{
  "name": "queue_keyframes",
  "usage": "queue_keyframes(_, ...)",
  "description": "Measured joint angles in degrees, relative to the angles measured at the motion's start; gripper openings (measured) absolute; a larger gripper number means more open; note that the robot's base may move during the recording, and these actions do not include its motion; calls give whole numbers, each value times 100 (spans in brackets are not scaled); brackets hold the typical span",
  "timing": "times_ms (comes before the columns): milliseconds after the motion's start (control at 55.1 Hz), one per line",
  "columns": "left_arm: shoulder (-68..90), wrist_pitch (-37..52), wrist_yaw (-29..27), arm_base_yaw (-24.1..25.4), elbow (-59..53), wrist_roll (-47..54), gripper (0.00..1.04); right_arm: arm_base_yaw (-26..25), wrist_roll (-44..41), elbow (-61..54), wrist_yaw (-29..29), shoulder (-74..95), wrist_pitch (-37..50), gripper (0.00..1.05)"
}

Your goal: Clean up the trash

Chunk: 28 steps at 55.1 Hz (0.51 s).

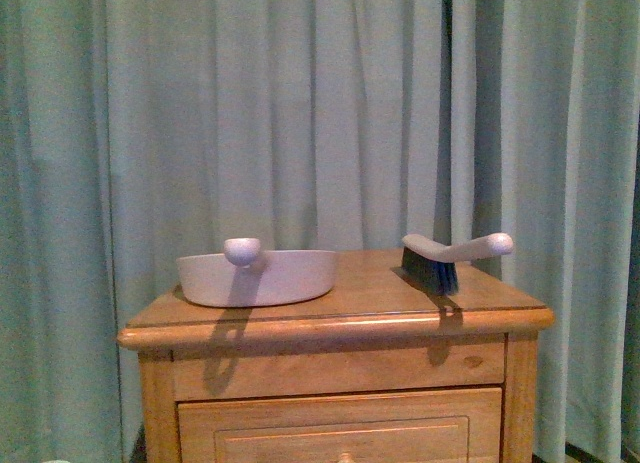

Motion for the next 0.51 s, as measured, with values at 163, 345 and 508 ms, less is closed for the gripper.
queue_keyframes(163,-4,0,0,0,0,-2,97,0,0,0,0,0,0,97)
queue_keyframes(345,-4,0,-2,0,0,0,97,0,2,0,0,0,0,97)
queue_keyframes(508,-2,0,0,0,0,0,97,0,2,0,-2,0,0,97)
